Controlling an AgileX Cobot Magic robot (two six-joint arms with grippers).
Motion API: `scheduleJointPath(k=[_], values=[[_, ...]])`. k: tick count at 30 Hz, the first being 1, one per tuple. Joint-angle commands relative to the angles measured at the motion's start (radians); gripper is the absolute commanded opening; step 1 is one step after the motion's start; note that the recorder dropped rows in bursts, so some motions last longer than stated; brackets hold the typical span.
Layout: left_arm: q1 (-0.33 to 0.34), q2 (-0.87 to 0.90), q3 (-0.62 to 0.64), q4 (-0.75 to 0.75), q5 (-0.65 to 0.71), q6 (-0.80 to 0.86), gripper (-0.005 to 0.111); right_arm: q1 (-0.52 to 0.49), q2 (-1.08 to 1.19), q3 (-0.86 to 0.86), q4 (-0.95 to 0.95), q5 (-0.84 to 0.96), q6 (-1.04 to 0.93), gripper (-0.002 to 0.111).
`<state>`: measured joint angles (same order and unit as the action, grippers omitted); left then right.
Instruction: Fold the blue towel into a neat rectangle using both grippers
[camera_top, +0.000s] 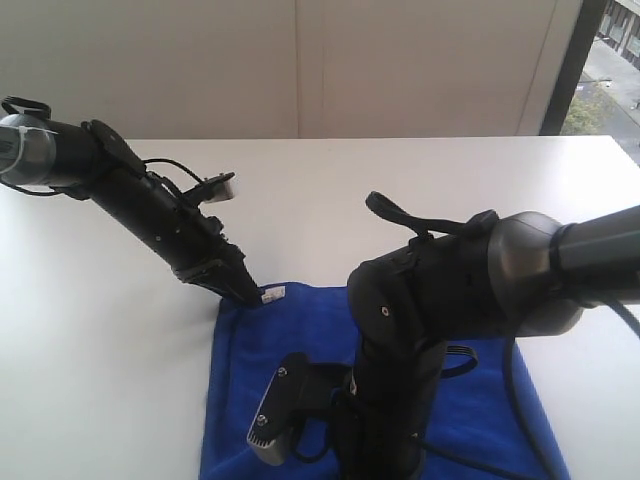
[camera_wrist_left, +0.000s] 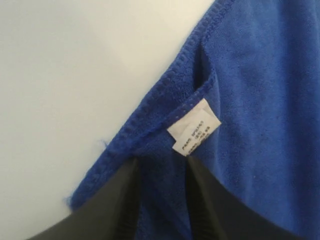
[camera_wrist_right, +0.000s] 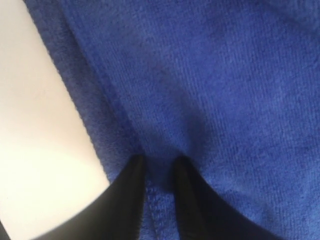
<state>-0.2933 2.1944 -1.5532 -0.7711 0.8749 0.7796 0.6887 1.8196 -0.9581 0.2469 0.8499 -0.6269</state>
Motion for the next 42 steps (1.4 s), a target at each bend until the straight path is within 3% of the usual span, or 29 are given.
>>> scheduleJointPath(k=[1,7,24,42], values=[[0.002,0.000,0.007,-0.035,0.014,0.031,0.038,-0.005,-0.008,0.003,-0.009,-0.027,0.005,0.022],[0.002,0.000,0.007,-0.104,0.008,0.069,0.038,-0.005,-0.008,0.003,-0.009,-0.027,0.005,0.022],[0.002,0.000,0.007,0.038,-0.036,0.039,0.038,-0.005,-0.008,0.003,-0.009,-0.027,0.011,0.022],[0.000,0.000,0.007,-0.066,-0.026,0.058,0.038,-0.005,-0.008,0.003,-0.009,-0.029,0.011,0.022]])
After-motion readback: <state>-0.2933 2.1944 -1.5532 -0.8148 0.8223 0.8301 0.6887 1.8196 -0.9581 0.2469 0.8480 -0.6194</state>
